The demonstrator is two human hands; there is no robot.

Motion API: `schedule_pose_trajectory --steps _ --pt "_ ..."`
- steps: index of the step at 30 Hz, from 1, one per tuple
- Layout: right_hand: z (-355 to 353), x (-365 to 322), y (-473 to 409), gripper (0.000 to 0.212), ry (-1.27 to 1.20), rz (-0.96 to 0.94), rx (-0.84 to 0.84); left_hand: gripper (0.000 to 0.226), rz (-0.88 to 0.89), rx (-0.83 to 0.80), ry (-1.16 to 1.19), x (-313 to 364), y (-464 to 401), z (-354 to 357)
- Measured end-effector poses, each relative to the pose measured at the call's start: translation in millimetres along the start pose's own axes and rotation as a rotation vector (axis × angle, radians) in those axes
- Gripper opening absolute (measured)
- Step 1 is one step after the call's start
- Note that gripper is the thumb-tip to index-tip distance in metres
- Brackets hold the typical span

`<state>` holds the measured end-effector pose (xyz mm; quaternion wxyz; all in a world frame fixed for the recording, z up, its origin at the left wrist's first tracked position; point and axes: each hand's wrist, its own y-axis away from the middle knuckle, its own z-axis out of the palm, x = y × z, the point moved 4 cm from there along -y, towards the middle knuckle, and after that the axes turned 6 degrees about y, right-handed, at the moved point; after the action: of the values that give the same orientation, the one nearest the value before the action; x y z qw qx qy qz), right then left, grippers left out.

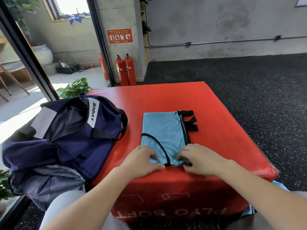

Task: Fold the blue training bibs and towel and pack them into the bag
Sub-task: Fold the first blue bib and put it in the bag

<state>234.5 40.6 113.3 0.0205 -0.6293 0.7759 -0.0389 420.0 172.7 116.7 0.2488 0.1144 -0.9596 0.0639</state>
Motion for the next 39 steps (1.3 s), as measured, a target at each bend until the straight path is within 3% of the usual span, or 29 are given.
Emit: schedule_pose_trajectory --steps 4,8,10,12,17,19,23,27,32,39 --pt "4.2 -3.8 0.5 0.038 0.076 -0.016 -0.045 0.053 -0.019 -0.016 0.002 -1.8 -1.2 0.0" --pt "6.7 -10.2 -5.1 0.025 0.222 -0.014 0.022 0.054 -0.016 -0.073 -0.007 0.0 -2.6 -3.3" --pt "6.1 -11.5 -8.4 0.029 0.231 0.003 0.050 0.055 -0.023 -0.090 -0.016 0.9 -1.5 -4.7" --pt "1.2 -10.6 -10.9 0.034 0.127 0.049 0.075 0.057 -0.028 -0.090 -0.033 2.7 0.7 -5.3" --pt "-7.5 1.5 -2.8 0.006 -0.417 0.254 -0.005 0.068 -0.040 -0.086 -0.092 5.8 4.8 -3.2" --pt "-10.8 5.5 -0.2 0.006 -0.544 0.308 0.002 0.060 -0.025 -0.072 -0.126 7.6 5.6 -0.5" --pt "-19.0 7.9 2.6 0.011 -0.642 0.347 0.012 0.028 -0.013 -0.040 -0.090 10.2 6.4 -0.8" --pt "-35.3 22.3 5.6 0.019 -0.727 0.415 0.043 0.007 -0.071 0.098 0.223 12.9 5.3 -18.4" --pt "-49.9 46.1 9.8 0.016 -0.931 0.485 0.044 0.027 -0.108 0.094 0.632 25.4 -0.3 -30.4" --pt "-46.0 66.0 -14.0 0.008 -0.950 0.583 0.250 0.017 -0.156 0.331 0.480 22.4 -30.6 -28.2"
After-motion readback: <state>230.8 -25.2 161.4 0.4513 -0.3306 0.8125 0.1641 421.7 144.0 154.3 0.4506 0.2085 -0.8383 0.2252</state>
